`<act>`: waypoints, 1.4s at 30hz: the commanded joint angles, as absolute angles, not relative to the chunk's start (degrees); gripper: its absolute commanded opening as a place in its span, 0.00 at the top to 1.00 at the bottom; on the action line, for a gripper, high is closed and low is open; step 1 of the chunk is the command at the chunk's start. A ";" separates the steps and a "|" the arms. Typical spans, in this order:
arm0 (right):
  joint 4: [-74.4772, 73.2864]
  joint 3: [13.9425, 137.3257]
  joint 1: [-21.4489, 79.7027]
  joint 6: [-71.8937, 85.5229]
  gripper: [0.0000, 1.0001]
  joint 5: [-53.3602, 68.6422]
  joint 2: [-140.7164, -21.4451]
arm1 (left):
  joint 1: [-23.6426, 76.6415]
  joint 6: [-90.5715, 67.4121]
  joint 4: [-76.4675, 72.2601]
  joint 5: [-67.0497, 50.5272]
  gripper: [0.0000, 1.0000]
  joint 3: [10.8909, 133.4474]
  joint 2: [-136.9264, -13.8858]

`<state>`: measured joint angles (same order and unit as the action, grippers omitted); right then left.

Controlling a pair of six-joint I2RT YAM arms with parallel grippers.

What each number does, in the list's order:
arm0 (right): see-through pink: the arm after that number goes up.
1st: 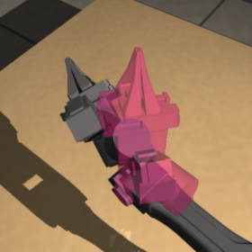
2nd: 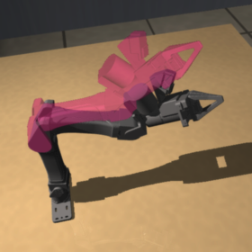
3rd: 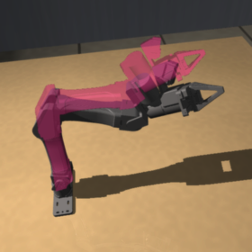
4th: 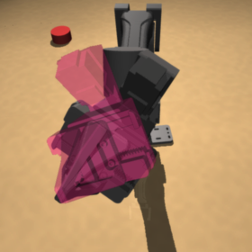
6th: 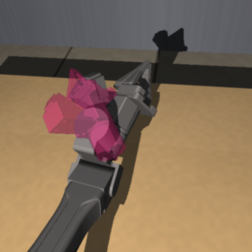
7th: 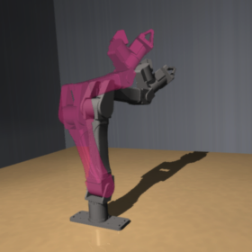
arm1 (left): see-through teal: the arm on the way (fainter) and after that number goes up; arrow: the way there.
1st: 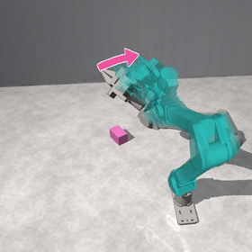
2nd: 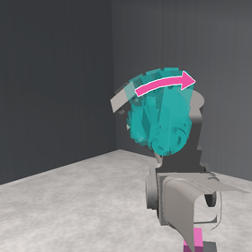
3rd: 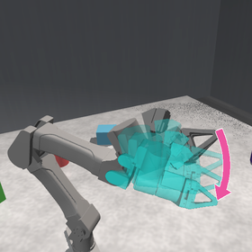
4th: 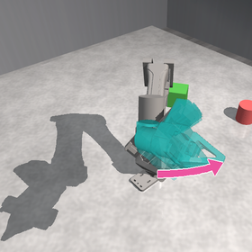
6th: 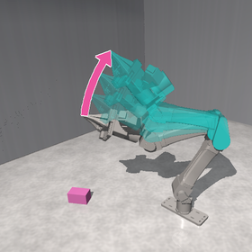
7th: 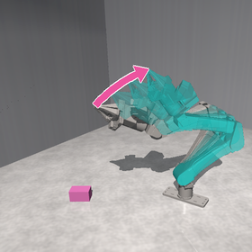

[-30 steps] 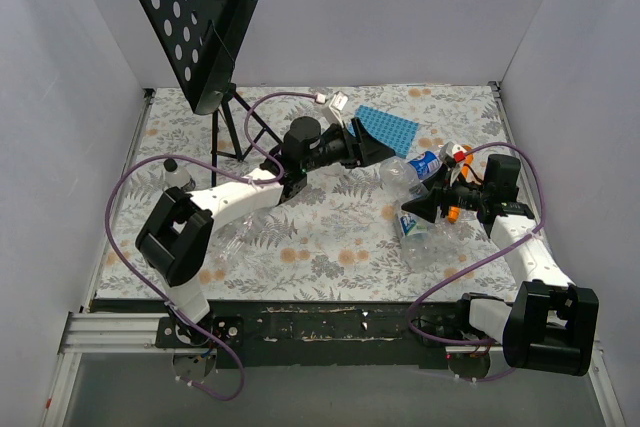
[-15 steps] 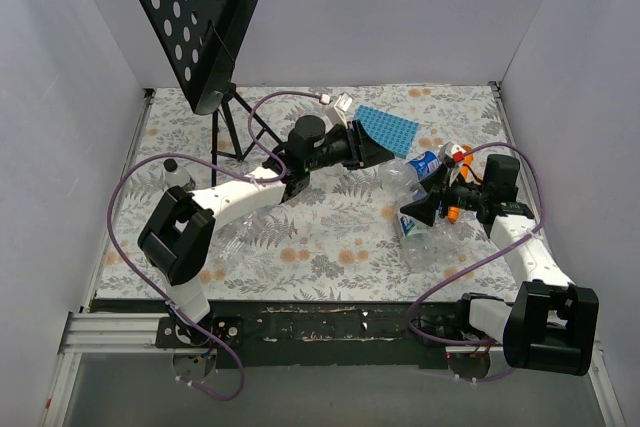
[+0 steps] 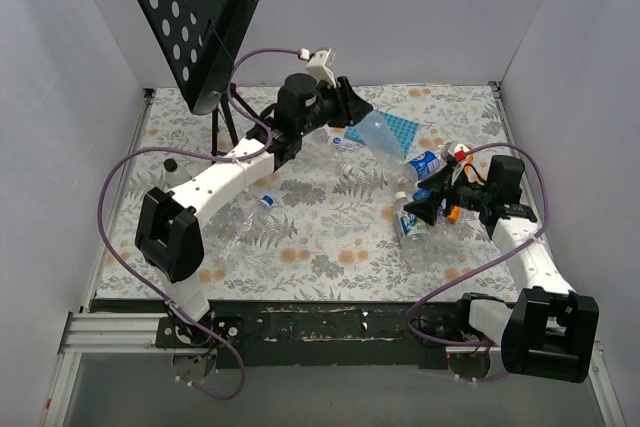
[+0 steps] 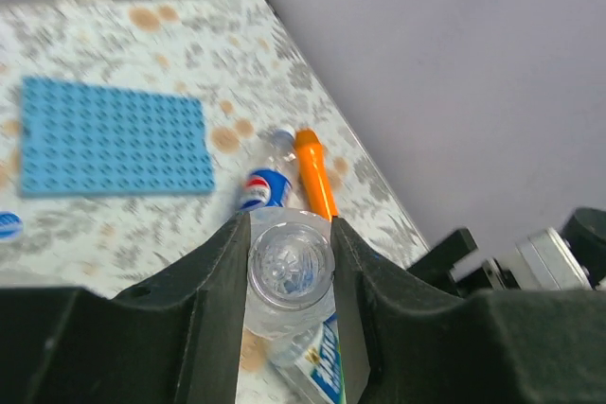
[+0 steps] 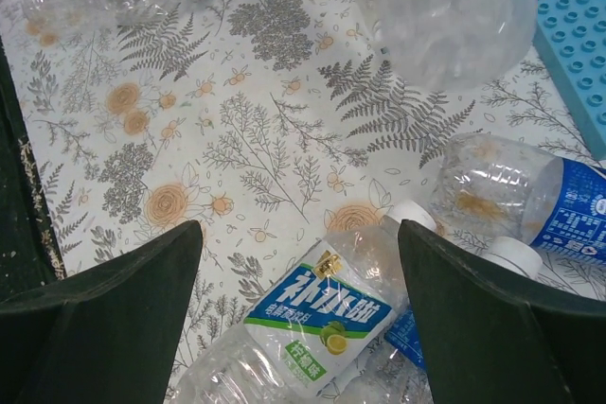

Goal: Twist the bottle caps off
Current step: Place the plastic bottle at the center of the board.

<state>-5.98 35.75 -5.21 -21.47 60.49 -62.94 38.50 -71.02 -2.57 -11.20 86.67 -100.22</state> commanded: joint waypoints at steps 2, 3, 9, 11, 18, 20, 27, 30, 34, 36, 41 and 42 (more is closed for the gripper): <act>-4.83 36.21 -5.89 -22.24 0.08 59.85 -60.73 | 38.14 -58.28 5.35 3.06 1.00 97.89 -103.17; -4.75 36.12 -5.89 -22.15 0.08 59.85 -60.82 | 38.14 -56.27 5.88 4.82 1.00 100.09 -104.23; -4.66 36.04 -5.89 -22.15 0.07 60.47 -61.26 | 37.53 -47.21 8.96 14.41 1.00 111.78 -113.63; -4.57 35.95 -5.89 -22.15 0.07 60.64 -61.35 | 37.44 -45.19 9.32 16.16 1.00 115.56 -116.27; -4.39 35.77 -5.89 -22.06 0.06 61.17 -61.88 | 37.00 -41.93 9.23 17.93 1.00 120.06 -122.34; -4.48 35.86 -5.89 -22.06 0.06 61.26 -62.05 | 36.83 -41.57 8.62 18.19 1.00 120.32 -123.31; -4.48 35.77 -5.89 -22.15 0.06 61.61 -62.49 | 35.25 -42.63 8.44 17.75 1.00 121.99 -126.21; -4.40 35.68 -5.89 -22.15 0.06 61.70 -62.67 | 34.81 -42.45 8.35 17.93 1.00 122.87 -127.35; -4.48 35.60 -5.89 -22.24 0.06 61.79 -62.84 | 34.10 -42.80 8.96 17.40 1.00 124.10 -128.84; -4.48 35.60 -5.89 -22.24 0.06 61.79 -62.75 | 33.75 -43.07 9.05 17.14 1.00 124.19 -129.20; -4.48 35.68 -5.89 -22.32 0.06 61.79 -62.75 | 33.14 -43.94 9.67 16.53 1.00 124.19 -129.90; -4.48 35.51 -5.89 -22.32 0.06 61.70 -62.84 | 33.05 -44.12 9.84 16.35 1.00 124.19 -129.90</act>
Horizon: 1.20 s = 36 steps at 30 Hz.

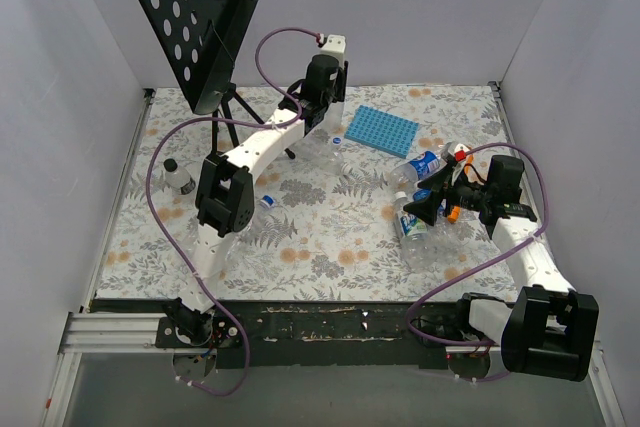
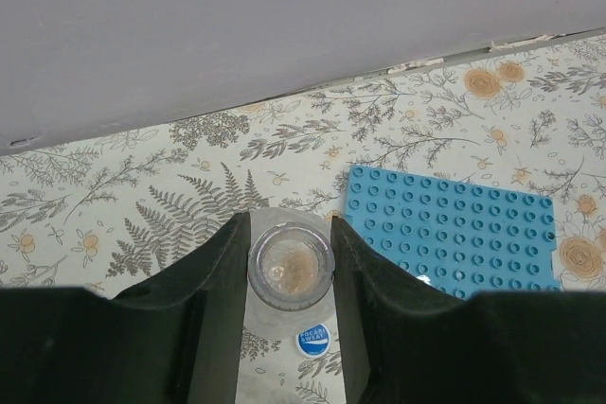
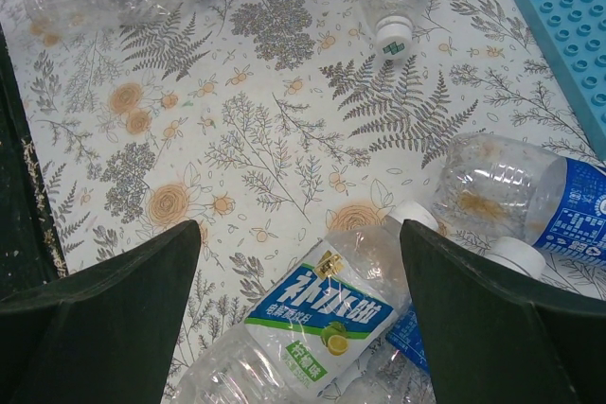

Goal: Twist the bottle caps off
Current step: Place the plastic bottle at the center of the board.

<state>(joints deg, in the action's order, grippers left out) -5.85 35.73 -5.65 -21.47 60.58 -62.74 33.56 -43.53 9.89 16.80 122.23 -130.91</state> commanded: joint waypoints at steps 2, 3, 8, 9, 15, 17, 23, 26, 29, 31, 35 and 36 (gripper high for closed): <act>-4.57 35.51 -5.89 -22.32 0.06 61.70 -62.84 | 32.96 -44.21 10.11 16.17 1.00 124.19 -130.08; -4.57 35.51 -5.89 -22.32 0.06 61.79 -62.93 | 32.87 -44.38 10.28 16.17 1.00 124.19 -130.25; -4.57 35.51 -5.80 -22.41 0.06 61.79 -62.93 | 32.52 -45.35 11.07 15.56 1.00 124.19 -130.69; -4.57 35.59 -5.89 -22.50 0.06 61.79 -62.93 | 32.43 -45.44 11.34 15.47 0.99 124.19 -130.78; -4.57 35.59 -5.89 -22.41 0.06 61.79 -62.93 | 32.26 -45.62 11.95 15.38 0.96 124.28 -131.22; -4.57 35.59 -5.89 -22.41 0.06 61.70 -62.93 | 32.26 -45.62 11.95 15.56 0.94 124.36 -131.31; -4.66 35.51 -5.89 -22.41 0.06 61.79 -63.02 | 32.25 -45.70 12.22 15.64 0.83 124.37 -131.57; -4.57 35.51 -5.89 -22.50 0.06 61.79 -63.02 | 32.17 -45.79 12.39 15.82 0.75 124.37 -131.48; -4.57 35.60 -5.89 -22.50 0.06 61.87 -63.10 | 32.26 -45.79 12.48 15.91 0.69 124.10 -131.05; -4.57 35.59 -5.89 -22.50 0.06 61.79 -63.11 | 32.26 -45.88 12.48 15.91 0.64 123.93 -130.78; -4.57 35.60 -5.89 -22.50 0.06 61.79 -63.11 | 32.17 -46.14 12.48 15.91 0.54 123.49 -129.99; -4.57 35.51 -5.89 -22.50 0.06 61.79 -63.11 | 32.25 -46.23 12.57 15.91 0.53 123.49 -129.82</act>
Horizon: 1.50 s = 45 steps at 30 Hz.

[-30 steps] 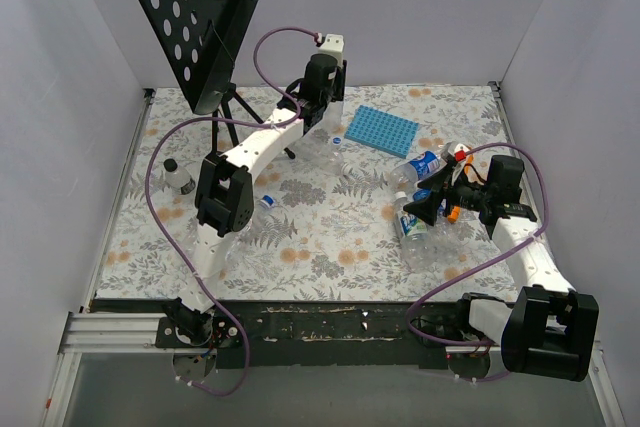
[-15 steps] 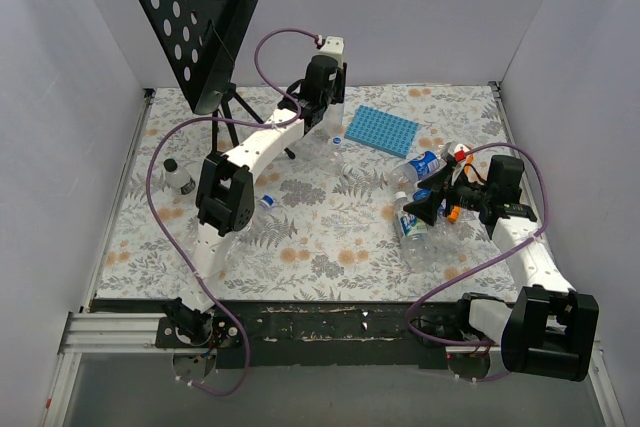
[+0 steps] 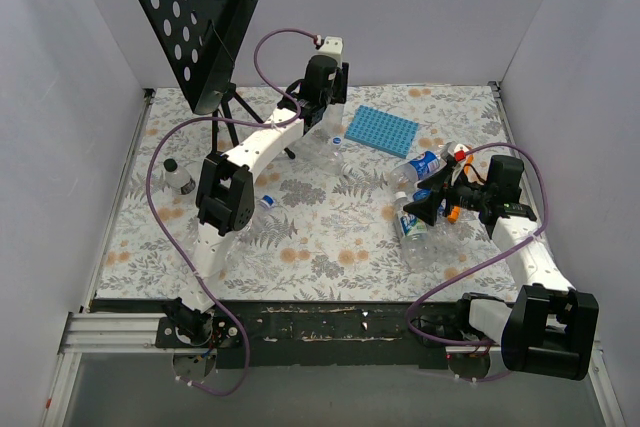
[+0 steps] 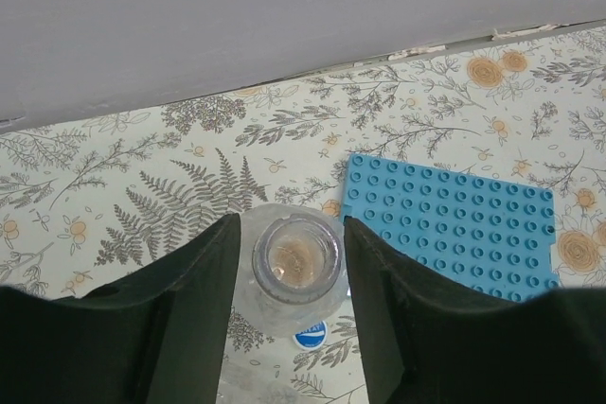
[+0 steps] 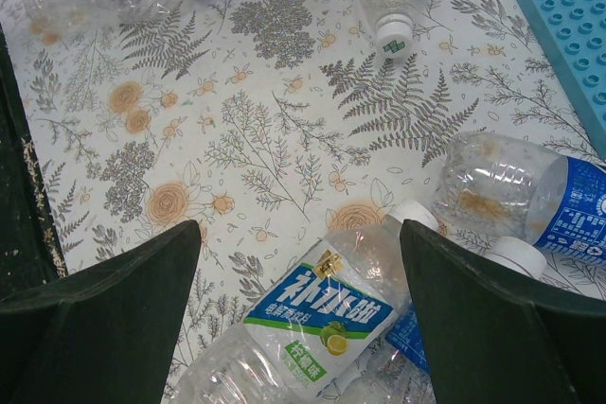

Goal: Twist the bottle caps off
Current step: Place the plastic bottle at the center of the board.

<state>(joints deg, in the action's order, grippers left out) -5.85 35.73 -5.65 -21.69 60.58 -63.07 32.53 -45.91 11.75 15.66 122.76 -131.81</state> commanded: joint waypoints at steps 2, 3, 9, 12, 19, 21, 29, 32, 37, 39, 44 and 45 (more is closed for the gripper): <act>-4.57 35.51 -5.89 -22.50 0.06 61.79 -63.19 | 32.17 -46.49 12.66 15.91 0.49 123.31 -129.38; -4.57 35.51 -5.89 -22.50 0.06 61.87 -63.19 | 32.25 -46.49 12.74 15.91 0.47 123.14 -129.03; -4.66 35.42 -5.89 -22.67 0.06 61.87 -63.19 | 32.26 -47.11 12.75 15.82 0.37 121.99 -127.36; -4.66 35.42 -5.89 -22.76 0.06 61.79 -63.28 | 32.26 -47.20 12.74 15.82 0.34 121.38 -126.56; -4.75 35.51 -5.89 -22.94 0.06 61.96 -63.28 | 32.25 -47.99 13.09 15.91 0.24 120.32 -124.46; -4.75 35.42 -5.89 -22.94 0.06 61.96 -63.19 | 32.26 -48.08 13.18 16.00 0.20 120.06 -124.02; -5.01 35.42 -5.89 -23.38 0.06 61.96 -63.19 | 32.26 -48.34 13.62 16.79 0.05 117.16 -121.91; -5.10 35.42 -5.89 -23.55 0.06 61.96 -63.19 | 32.26 -48.69 13.62 15.91 0.02 115.58 -120.68; -5.27 35.42 -5.89 -23.99 0.06 61.96 -63.11 | 32.17 -49.66 13.62 14.94 0.02 112.24 -117.78; -5.27 35.51 -5.89 -23.99 0.06 61.88 -63.11 | 32.26 -50.01 13.54 14.24 0.02 110.58 -116.29; -5.54 35.42 -5.89 -24.43 0.06 61.61 -62.93 | 32.34 -51.15 13.54 10.03 0.02 105.31 -112.42; -5.71 35.51 -5.89 -24.52 0.06 61.61 -62.93 | 32.34 -51.33 13.54 9.06 0.02 104.07 -111.54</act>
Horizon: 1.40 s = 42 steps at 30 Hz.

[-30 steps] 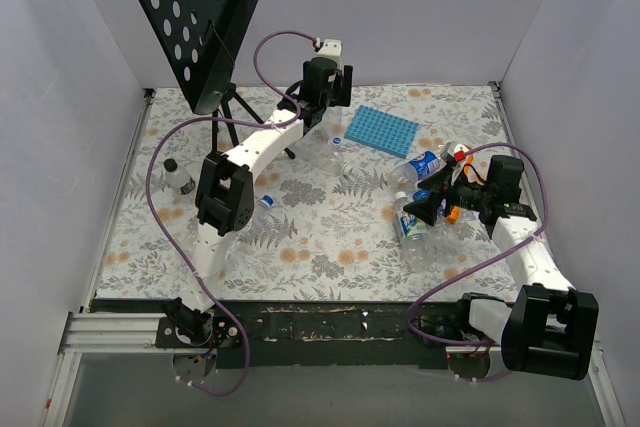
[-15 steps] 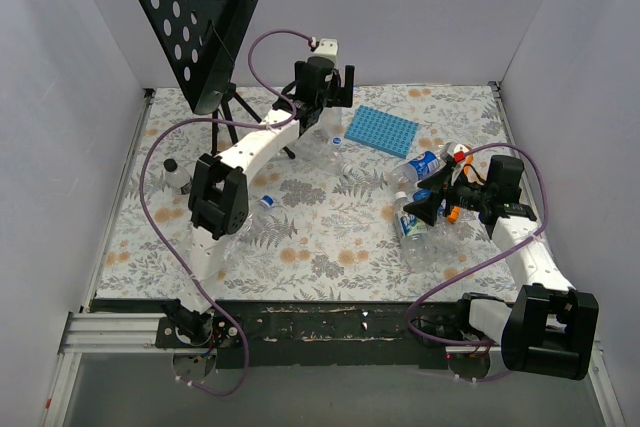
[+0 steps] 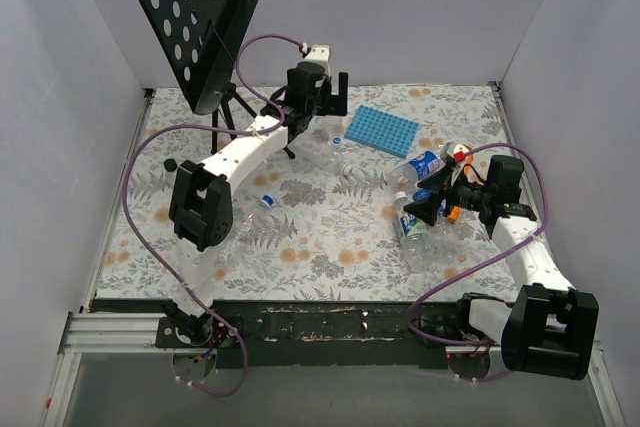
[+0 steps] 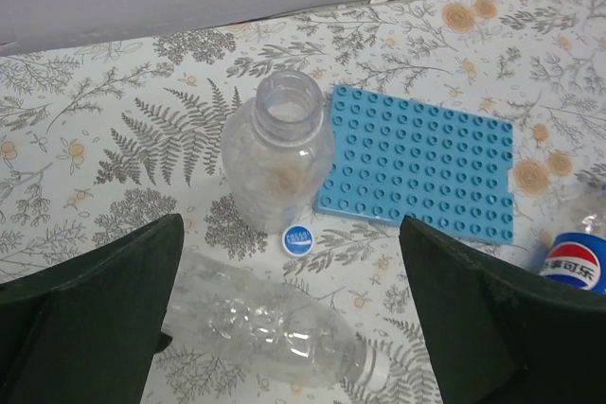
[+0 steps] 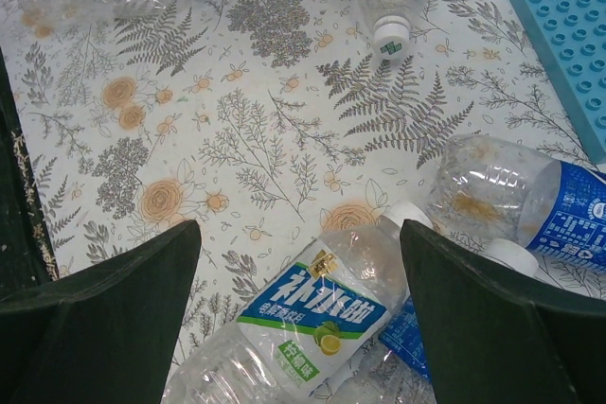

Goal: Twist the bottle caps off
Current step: Pick up the plastic bottle at the center of the board.

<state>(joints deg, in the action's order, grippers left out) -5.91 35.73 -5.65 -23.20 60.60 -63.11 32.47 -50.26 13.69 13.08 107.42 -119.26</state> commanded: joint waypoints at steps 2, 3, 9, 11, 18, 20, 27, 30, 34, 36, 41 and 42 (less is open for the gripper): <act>-5.80 35.51 -5.89 -24.78 0.06 61.44 -62.75 | 32.34 -51.59 13.36 6.61 0.02 101.18 -109.44; -5.89 35.51 -5.89 -25.05 0.06 61.44 -62.75 | 32.43 -51.68 13.19 5.37 0.02 99.42 -108.38; -7.03 35.86 -5.89 -26.54 0.06 61.00 -62.49 | 33.22 -52.12 10.55 0.44 0.02 88.09 -99.95; -7.38 35.95 -5.89 -27.24 0.06 61.08 -62.32 | 33.75 -52.29 9.76 0.00 0.02 84.83 -97.13; -9.05 36.39 -5.89 -29.70 0.06 61.52 -62.14 | 36.12 -53.35 8.17 -6.32 0.02 74.46 -88.43; -10.10 36.74 -5.89 -30.84 0.06 61.70 -61.96 | 37.17 -53.44 7.82 -7.55 0.02 71.82 -85.97; -15.19 37.26 -5.89 -38.57 0.05 62.40 -59.68 | 40.51 -50.90 6.16 -12.64 0.02 60.58 -74.38; -18.89 37.44 -5.89 -43.76 0.05 63.63 -58.54 | 40.69 -48.35 3.52 -16.42 0.02 54.25 -67.26; -16.97 36.21 -5.89 -44.13 0.03 61.01 -57.92 | 40.61 -45.45 3.95 -17.67 0.02 46.51 -58.03; -17.57 37.43 -5.89 -44.47 0.02 59.16 -59.14 | 40.43 -44.30 6.23 -17.23 0.02 44.31 -54.51; -32.67 47.35 -5.54 -56.23 0.02 62.21 -66.69 | 40.08 -43.59 10.28 -12.76 0.02 38.42 -46.78; -35.57 49.46 -5.10 -57.99 0.02 63.10 -68.62 | 39.99 -43.68 10.28 -11.44 0.02 36.76 -45.45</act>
<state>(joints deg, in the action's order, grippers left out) -23.99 40.88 -5.63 -48.07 59.90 -63.51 40.51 -45.56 7.09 -15.38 41.43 -50.22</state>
